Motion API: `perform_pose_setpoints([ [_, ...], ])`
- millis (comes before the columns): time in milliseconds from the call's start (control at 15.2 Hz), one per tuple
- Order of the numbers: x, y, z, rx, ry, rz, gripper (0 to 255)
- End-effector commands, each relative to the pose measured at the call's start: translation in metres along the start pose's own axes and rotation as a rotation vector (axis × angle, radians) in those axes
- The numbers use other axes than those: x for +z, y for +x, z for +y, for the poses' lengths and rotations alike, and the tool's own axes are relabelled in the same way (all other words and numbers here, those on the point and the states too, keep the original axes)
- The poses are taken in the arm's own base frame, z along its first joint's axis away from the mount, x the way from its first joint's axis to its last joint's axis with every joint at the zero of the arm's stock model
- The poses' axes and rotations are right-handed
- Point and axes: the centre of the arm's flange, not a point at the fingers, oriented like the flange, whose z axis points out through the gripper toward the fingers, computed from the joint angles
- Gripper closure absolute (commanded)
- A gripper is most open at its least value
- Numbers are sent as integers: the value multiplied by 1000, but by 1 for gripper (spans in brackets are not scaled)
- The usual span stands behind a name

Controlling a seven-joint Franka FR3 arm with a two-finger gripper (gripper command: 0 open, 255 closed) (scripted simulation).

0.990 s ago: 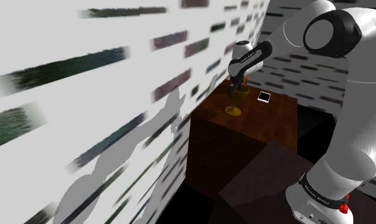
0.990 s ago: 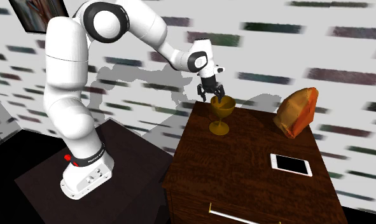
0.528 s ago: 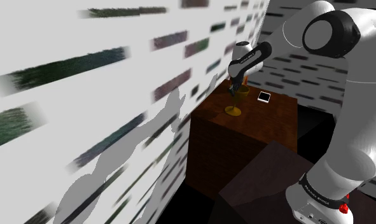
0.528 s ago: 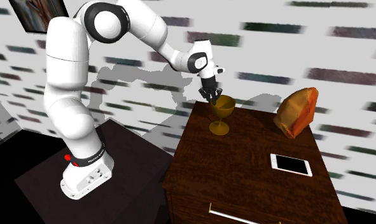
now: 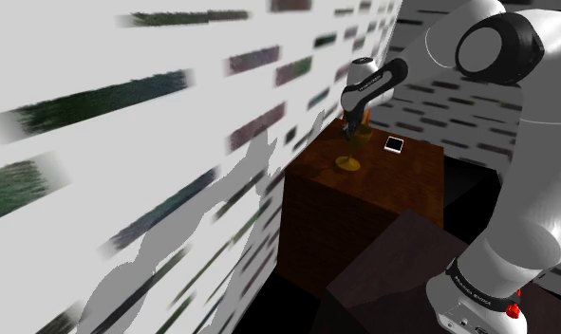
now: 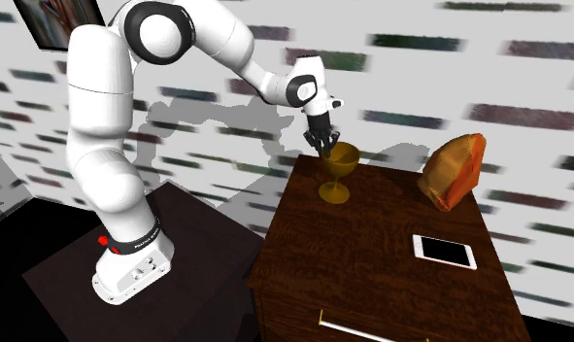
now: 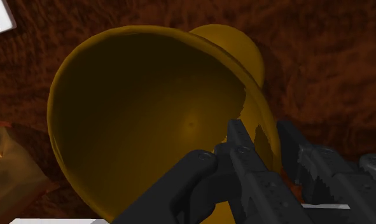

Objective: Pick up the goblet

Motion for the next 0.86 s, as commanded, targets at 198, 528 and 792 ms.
perform_pose_setpoints([
  [198,-26,1,7,0,0,1,255],
  [528,-52,1,14,0,0,1,255],
  [792,-63,2,16,0,0,1,255],
])
